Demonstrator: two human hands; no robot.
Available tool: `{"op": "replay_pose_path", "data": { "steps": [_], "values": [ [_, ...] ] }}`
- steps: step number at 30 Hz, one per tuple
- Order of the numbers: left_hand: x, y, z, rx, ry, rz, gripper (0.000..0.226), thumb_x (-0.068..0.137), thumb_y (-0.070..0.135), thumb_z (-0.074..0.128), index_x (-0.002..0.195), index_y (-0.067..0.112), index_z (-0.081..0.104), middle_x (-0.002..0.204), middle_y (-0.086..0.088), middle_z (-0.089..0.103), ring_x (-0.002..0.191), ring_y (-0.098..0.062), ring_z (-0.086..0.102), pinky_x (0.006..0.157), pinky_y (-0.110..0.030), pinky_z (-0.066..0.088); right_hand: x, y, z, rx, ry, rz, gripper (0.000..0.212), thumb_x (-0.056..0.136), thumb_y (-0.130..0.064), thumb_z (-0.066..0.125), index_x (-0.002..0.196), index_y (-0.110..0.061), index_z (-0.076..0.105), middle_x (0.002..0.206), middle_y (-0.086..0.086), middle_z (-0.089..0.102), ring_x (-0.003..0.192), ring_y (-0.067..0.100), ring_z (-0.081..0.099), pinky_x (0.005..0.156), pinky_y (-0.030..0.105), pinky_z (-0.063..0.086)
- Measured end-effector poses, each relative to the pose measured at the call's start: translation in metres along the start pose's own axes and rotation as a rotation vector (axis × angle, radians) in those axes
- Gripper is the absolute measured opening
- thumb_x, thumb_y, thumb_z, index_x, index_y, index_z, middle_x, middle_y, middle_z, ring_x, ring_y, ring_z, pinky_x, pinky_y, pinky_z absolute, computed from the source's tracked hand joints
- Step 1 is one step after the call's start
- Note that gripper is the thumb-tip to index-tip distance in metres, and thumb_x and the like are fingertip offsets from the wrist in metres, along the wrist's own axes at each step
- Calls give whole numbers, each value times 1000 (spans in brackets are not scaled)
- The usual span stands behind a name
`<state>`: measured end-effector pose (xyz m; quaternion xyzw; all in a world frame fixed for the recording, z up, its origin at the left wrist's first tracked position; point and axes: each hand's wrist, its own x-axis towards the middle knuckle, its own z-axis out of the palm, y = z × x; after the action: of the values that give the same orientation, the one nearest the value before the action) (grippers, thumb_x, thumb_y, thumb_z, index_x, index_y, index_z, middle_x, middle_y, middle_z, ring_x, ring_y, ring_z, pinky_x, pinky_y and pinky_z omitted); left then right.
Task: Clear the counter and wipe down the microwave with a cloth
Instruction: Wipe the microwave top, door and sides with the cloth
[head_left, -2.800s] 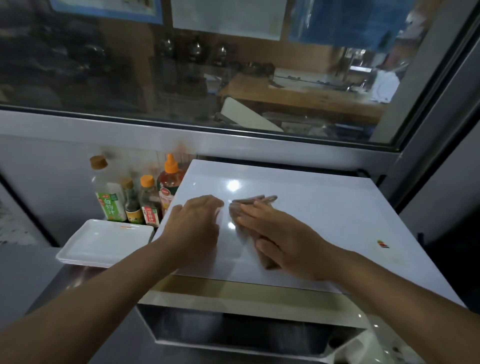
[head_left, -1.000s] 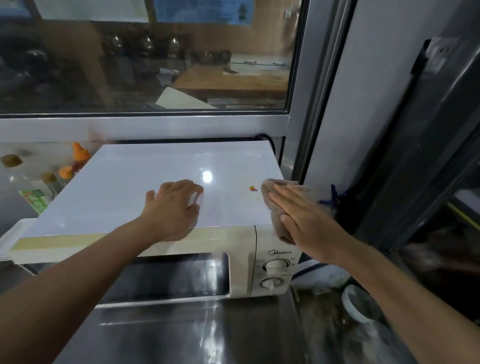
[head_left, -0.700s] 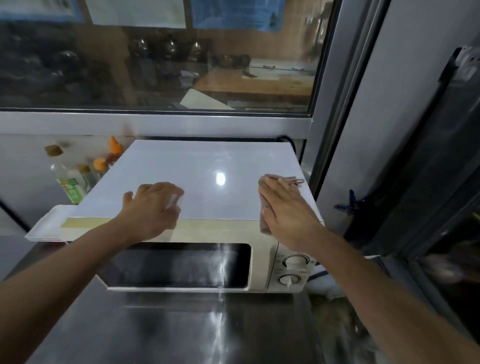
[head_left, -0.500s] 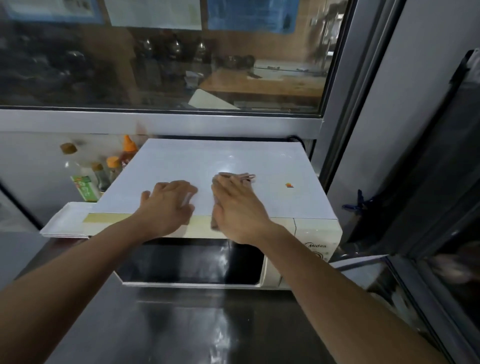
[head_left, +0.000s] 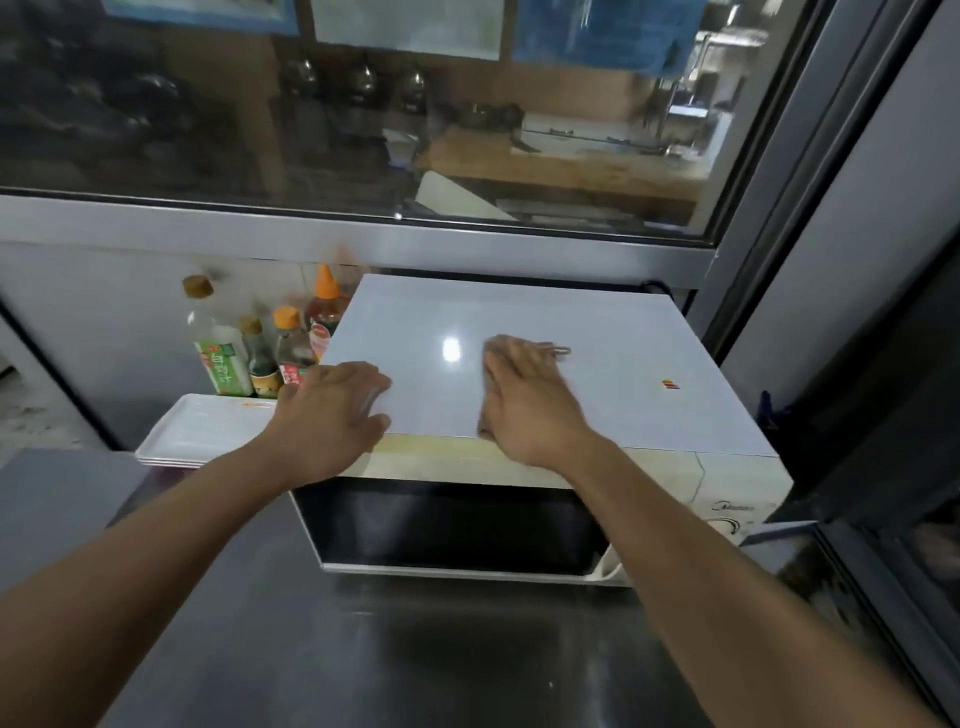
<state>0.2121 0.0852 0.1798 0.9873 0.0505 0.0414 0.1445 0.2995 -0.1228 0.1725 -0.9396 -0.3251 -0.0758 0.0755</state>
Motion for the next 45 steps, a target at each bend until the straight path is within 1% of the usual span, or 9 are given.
{"op": "replay_pose_path", "data": {
  "steps": [7,10,13,17,24,28,33,36,45],
  "values": [
    [-3,-22,-13,21,-16,42,46,92,34,51,136,23,43,148,4,36,136,-25,29,109,-51,27,-3,-27,-1,270,-57,-150,41,93,-17,33,133,-11,37,138,8,40,128,24,36,109,38,29],
    [-8,-40,-15,-12,18,23,47,91,34,52,136,22,44,148,2,37,136,-25,31,110,-49,28,-15,10,-7,142,-54,26,43,96,-17,32,138,-9,32,148,12,25,129,29,32,100,33,30],
    [-9,-46,-9,-76,37,48,47,92,31,53,136,19,44,146,0,39,134,-22,34,111,-39,30,-2,7,-4,14,-78,132,48,99,-26,26,144,-9,22,150,12,19,137,30,22,112,37,20],
    [-7,-52,-6,-212,50,27,51,90,29,59,137,21,42,147,2,38,134,-18,34,107,-29,29,40,-59,15,31,-58,-39,51,100,-23,25,148,-10,15,155,7,15,144,22,8,119,34,2],
    [-16,-74,-26,-340,114,13,32,81,8,64,111,15,54,108,2,60,96,-19,57,74,-24,45,21,-108,22,226,-40,-363,50,99,-19,34,148,-23,28,157,-7,19,145,10,9,120,28,8],
    [-23,-89,-36,-300,203,5,38,82,13,66,116,26,56,99,18,50,74,3,46,63,8,32,58,-95,20,350,-83,-327,44,97,-13,36,140,-21,42,154,-7,26,141,9,22,117,28,20],
    [-31,-102,-34,-323,246,59,34,74,-1,69,106,9,64,78,19,51,75,32,41,65,11,26,139,-101,35,282,-108,-225,35,98,-22,34,130,-23,49,147,-7,31,130,17,34,108,39,32],
    [-32,-108,-32,-299,252,50,37,77,4,69,112,13,62,89,11,54,66,8,46,67,11,26,159,-106,40,240,-102,-191,34,98,-22,34,127,-19,51,143,-3,37,127,20,37,108,38,31],
    [-41,-115,-36,-361,186,57,30,87,11,59,116,15,56,101,6,57,76,0,44,65,1,33,68,-146,26,285,-30,-434,22,91,-11,46,95,-3,66,113,5,58,110,21,49,97,35,37]
  ]
}}
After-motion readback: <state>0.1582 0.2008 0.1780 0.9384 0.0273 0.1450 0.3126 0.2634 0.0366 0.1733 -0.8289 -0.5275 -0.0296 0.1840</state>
